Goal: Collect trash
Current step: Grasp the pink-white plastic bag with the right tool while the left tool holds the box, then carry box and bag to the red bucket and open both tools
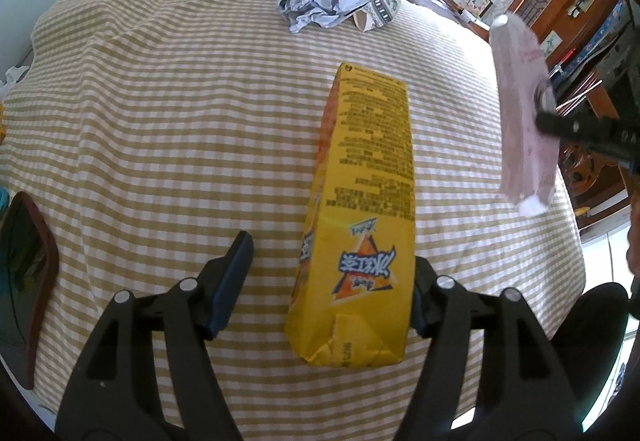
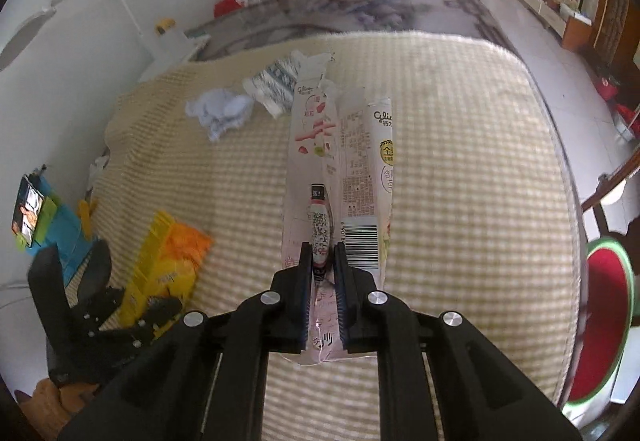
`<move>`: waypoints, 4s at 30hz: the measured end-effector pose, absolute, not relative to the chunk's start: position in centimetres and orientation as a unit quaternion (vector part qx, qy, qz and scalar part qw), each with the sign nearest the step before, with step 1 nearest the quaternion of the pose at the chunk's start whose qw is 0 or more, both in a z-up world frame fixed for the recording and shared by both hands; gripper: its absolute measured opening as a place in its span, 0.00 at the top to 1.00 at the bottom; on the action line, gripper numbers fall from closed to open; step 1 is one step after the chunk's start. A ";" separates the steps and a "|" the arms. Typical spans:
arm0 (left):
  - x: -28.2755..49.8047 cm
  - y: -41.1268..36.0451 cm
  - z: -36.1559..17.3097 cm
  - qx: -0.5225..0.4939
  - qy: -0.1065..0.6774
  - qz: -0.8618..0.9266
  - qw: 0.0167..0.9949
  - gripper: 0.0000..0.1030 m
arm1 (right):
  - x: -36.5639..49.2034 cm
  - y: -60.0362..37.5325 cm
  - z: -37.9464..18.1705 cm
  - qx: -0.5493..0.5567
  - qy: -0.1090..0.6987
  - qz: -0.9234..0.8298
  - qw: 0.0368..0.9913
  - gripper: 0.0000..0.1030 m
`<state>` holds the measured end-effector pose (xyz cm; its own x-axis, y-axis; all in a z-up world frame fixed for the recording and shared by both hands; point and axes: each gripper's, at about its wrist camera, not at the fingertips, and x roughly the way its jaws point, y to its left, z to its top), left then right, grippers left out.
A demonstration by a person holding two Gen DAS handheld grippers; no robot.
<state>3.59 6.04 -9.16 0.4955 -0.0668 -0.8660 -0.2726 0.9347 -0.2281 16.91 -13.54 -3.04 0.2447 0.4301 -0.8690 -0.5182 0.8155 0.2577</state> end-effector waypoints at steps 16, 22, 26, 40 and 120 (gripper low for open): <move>2.8 6.7 -8.2 -0.177 0.479 0.074 0.857 0.32 | 16.7 -14.3 -4.3 0.017 0.551 0.284 0.785 0.43; 2.8 6.3 -8.5 -0.192 0.477 0.062 0.856 0.32 | 16.9 -15.2 -4.6 0.051 0.557 0.277 0.781 0.38; 2.9 6.0 -8.4 -0.189 0.473 0.065 0.858 0.32 | 16.8 -15.0 -4.7 0.045 0.551 0.270 0.788 0.38; 4.1 6.9 -7.7 -0.205 0.449 0.070 0.867 0.22 | 17.7 -12.1 -6.3 0.002 0.531 0.262 0.806 0.20; 20.4 -21.6 -1.2 -0.092 0.425 -0.237 0.869 0.18 | 14.1 -50.9 -1.3 0.292 0.399 -0.005 0.869 0.25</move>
